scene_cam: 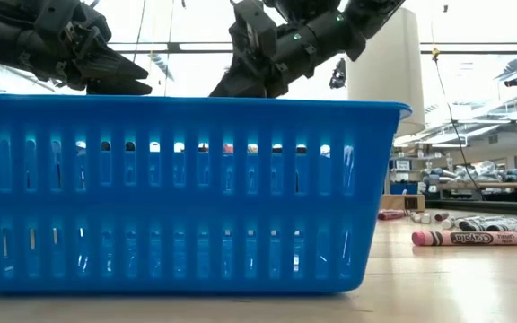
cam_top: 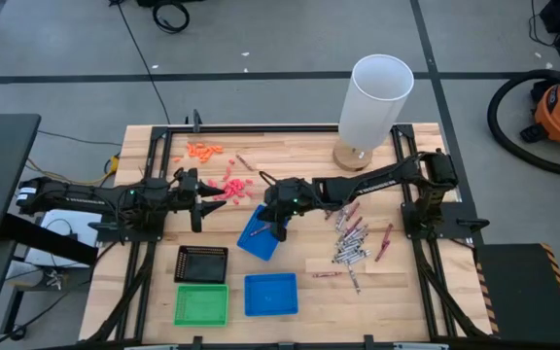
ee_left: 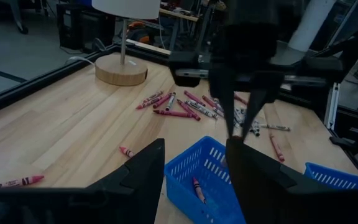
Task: Sort crayons
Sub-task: Put the pink crayon into the top blue bin
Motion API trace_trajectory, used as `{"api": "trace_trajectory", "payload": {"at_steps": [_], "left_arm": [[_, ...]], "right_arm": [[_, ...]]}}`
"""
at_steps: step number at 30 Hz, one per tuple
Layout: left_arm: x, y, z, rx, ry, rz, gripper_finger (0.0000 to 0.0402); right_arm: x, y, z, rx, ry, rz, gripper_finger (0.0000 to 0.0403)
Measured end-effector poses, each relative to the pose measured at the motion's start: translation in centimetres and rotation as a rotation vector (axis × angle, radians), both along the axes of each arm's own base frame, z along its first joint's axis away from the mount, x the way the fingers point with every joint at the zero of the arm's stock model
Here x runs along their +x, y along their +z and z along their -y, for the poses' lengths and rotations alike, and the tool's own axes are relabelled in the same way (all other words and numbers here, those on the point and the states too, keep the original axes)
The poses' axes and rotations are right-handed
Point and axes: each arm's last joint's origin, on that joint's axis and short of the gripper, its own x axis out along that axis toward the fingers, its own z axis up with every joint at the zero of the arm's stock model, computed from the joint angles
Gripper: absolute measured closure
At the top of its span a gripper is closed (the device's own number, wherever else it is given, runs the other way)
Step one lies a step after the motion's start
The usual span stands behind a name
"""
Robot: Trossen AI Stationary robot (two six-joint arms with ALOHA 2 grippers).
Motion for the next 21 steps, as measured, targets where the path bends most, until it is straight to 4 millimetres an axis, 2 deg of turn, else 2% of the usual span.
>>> {"api": "trace_trajectory", "payload": {"at_steps": [7, 15, 21], "left_arm": [[0.00, 0.00, 0.00, -0.003, 0.000, 0.001, 0.0219], [0.00, 0.00, 0.00, -0.003, 0.000, 0.001, 0.0219], [0.00, 0.01, 0.00, -0.003, 0.000, 0.001, 0.0219]], "right_arm": [[-0.14, -0.26, -0.29, -0.038, 0.014, -0.010, 0.0354], [-0.66, -0.99, -0.72, -0.178, 0.026, -0.094, 0.0354], [-0.66, -0.99, -0.72, -0.195, 0.042, -0.093, 0.0353]]}}
